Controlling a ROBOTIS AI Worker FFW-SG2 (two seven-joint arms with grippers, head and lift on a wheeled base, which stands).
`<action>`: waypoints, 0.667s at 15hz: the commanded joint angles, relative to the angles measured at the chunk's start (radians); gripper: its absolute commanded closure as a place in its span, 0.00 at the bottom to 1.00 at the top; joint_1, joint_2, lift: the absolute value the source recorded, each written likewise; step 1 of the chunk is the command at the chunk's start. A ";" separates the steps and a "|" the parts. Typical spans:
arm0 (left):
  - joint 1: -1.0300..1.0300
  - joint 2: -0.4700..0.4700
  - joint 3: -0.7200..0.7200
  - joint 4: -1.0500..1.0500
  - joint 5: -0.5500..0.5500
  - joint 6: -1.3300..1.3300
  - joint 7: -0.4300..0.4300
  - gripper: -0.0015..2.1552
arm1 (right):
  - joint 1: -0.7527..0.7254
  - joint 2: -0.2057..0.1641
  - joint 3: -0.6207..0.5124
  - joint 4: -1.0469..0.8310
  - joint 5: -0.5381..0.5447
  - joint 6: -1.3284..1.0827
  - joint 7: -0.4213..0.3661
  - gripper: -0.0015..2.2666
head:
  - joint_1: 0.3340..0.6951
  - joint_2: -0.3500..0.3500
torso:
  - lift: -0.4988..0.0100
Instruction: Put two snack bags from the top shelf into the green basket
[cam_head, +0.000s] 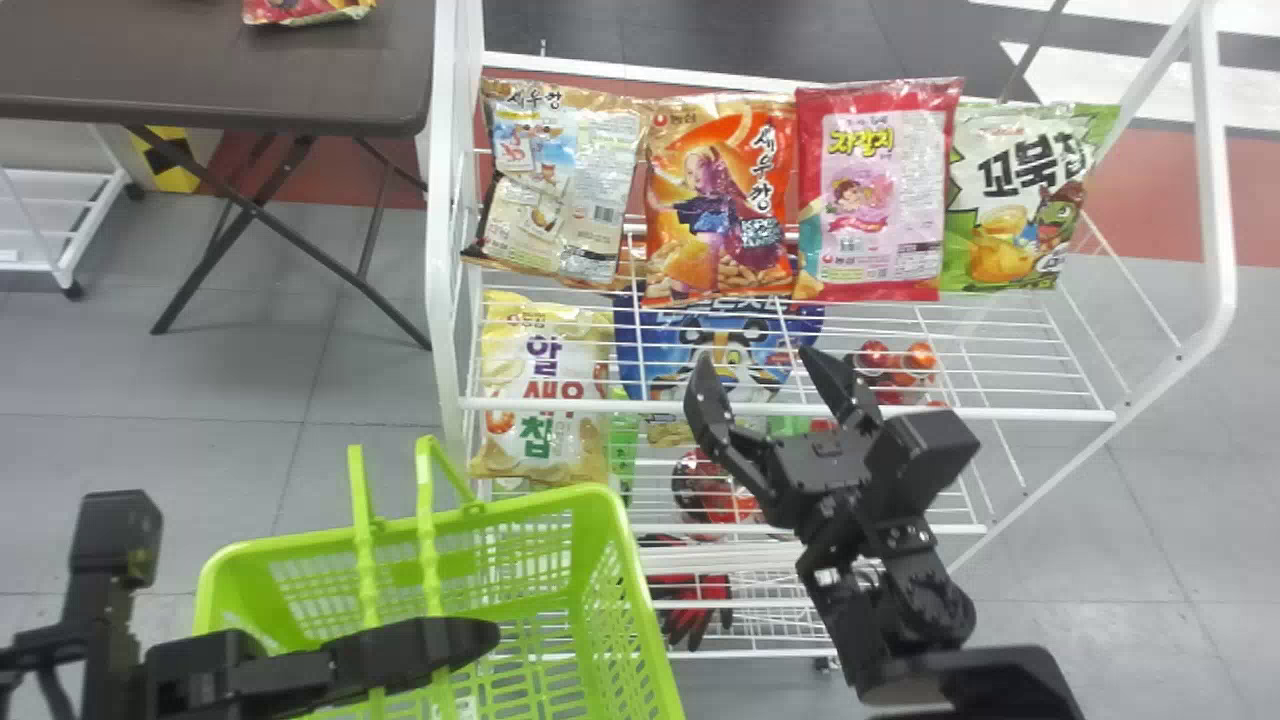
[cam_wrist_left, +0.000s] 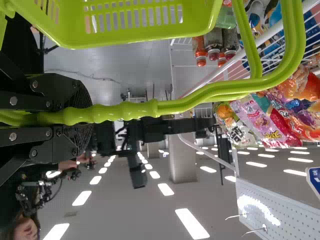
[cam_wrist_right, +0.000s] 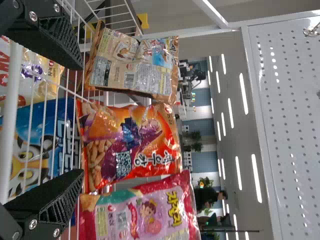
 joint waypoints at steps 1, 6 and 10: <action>-0.021 0.000 -0.008 -0.001 0.000 0.004 0.008 0.99 | -0.092 0.002 0.045 0.049 0.026 0.038 -0.012 0.03 | 1.00 0.33 | 0.98; -0.038 0.000 -0.014 -0.001 0.000 0.004 0.020 0.99 | -0.276 0.002 0.137 0.219 0.038 0.066 -0.049 0.03 | 1.00 0.44 | 0.98; -0.040 0.001 -0.014 -0.001 0.002 0.004 0.018 0.99 | -0.432 0.002 0.184 0.397 0.035 0.066 -0.061 0.03 | 1.00 0.52 | 0.98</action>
